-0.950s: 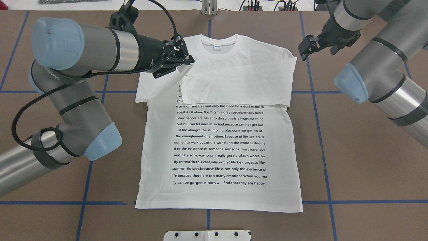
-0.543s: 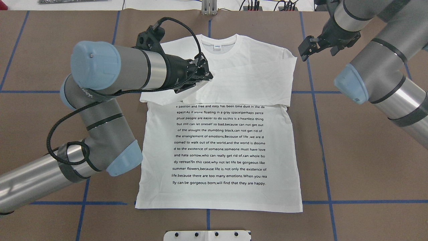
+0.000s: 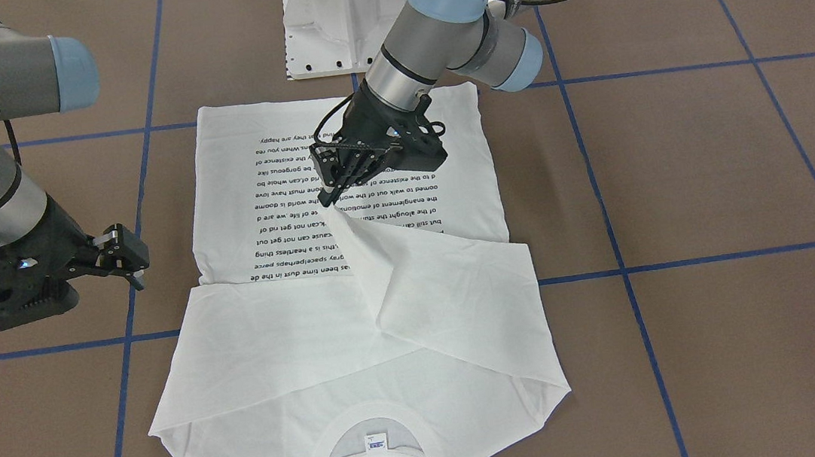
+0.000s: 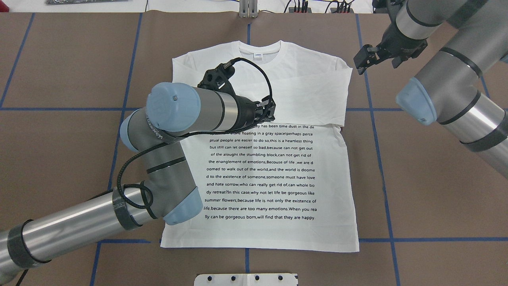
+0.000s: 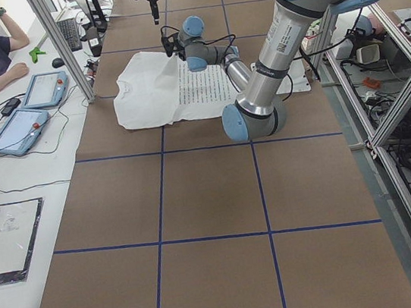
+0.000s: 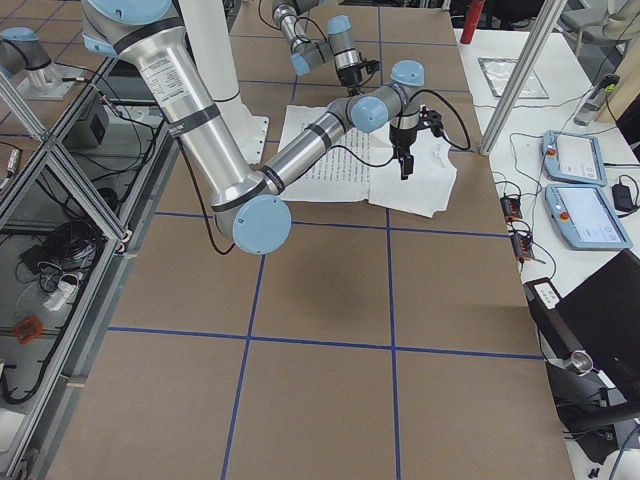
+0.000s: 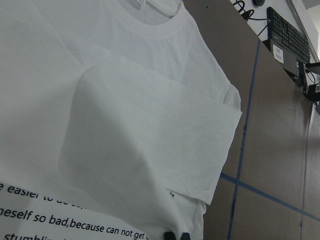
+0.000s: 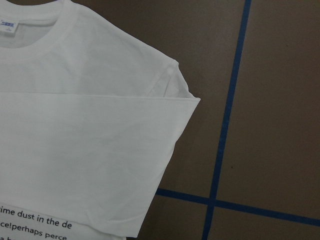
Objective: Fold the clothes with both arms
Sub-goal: 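Lay the sleeve across the chest with the left gripper while right arm approaches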
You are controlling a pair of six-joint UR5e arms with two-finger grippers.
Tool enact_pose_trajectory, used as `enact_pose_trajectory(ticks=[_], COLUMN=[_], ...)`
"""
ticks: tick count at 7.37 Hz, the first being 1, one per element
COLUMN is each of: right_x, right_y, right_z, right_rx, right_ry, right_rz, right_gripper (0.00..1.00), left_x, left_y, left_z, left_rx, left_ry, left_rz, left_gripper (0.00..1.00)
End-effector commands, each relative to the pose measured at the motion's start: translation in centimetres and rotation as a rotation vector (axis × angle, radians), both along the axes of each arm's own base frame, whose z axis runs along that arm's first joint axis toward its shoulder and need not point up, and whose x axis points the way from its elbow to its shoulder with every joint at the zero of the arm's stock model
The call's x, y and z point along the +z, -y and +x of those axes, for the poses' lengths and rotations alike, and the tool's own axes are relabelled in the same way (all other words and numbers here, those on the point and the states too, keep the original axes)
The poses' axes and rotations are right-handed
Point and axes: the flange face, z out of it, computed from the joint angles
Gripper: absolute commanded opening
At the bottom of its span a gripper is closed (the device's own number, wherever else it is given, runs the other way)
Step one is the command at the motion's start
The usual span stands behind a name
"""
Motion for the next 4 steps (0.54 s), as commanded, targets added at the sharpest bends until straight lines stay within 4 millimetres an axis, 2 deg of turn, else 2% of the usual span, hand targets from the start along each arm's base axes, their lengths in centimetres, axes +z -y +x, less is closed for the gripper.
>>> enact_pose_trajectory(ticks=[1,2,3,4], right_x=[0.0,0.1,0.1,0.1], right_y=[-0.1,-0.1,-0.3,-0.7], right_z=[-0.2,-0.3,-0.7,-1.6], right_rx=[0.003,0.002,-0.003,-0.003], right_ry=[0.002,0.0,0.0,-0.003], right_rz=[-0.005,-0.006,-0.008,-0.015], right_gripper=[1.0,1.0,1.0,1.0], left_x=[-1.7,-1.2,-1.1,-1.3], left_y=[-0.1,-0.1,-0.5,-0.8], left_z=[5.4,6.6,7.0,6.6], left_rx=[0.001,0.009,0.018,0.033], left_ry=[0.026,0.021,0.027,0.036], left_rz=[-0.004,-0.001,0.008,0.051], left_gripper=[0.04,0.88,1.0,1.0])
